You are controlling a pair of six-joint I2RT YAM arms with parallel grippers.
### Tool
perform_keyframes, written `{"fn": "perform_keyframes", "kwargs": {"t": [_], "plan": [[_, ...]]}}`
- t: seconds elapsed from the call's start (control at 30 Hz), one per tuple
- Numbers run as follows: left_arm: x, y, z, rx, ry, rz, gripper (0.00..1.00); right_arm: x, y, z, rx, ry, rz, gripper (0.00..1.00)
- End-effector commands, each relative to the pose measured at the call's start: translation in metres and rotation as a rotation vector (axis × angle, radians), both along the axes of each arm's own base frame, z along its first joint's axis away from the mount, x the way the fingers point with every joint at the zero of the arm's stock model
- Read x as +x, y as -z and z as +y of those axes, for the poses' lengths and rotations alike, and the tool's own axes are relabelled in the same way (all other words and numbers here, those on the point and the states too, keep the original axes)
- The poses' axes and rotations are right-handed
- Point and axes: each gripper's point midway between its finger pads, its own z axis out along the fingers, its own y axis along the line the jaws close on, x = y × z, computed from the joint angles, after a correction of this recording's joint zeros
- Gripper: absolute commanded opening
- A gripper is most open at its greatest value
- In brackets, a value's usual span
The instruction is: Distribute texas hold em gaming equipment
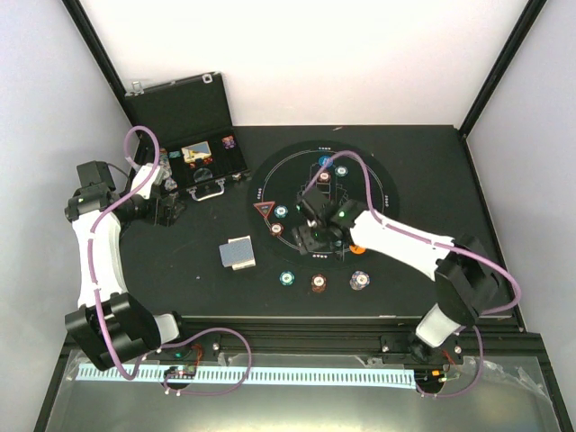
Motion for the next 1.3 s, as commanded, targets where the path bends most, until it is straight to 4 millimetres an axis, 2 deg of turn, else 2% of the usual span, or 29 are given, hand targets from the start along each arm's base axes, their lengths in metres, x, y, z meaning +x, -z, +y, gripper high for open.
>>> {"fn": "perform_keyframes", "kwargs": {"t": [0.0,0.17,0.23,0.37,0.6,0.77,1.27], "plan": [[0.001,-0.01,-0.003,-0.016,0.005,-0.038,0.99,-0.052,0.026,-0.006,0.015,0.033,0.075,0.85],[0.002,-0.012,-0.004,-0.025,0.004,-0.043,0.99,-0.101,0.052,-0.007,0.002,-0.008,0.164,0.9],[0.002,-0.013,-0.005,-0.03,0.007,-0.046,0.99,-0.112,0.062,-0.007,-0.009,-0.019,0.189,0.9],[0.002,-0.013,-0.005,-0.033,0.005,-0.046,0.99,-0.123,0.079,-0.006,-0.023,-0.029,0.223,0.9],[0.001,-0.013,-0.005,-0.026,0.007,-0.049,0.99,-0.122,0.095,-0.006,-0.086,-0.04,0.225,0.81],[0.001,-0.014,-0.005,-0.023,0.008,-0.054,0.99,-0.118,0.099,-0.01,-0.117,-0.034,0.206,0.74],[0.0,-0.013,-0.006,-0.032,0.009,-0.051,0.99,-0.11,0.095,-0.014,-0.151,-0.024,0.173,0.52]]}}
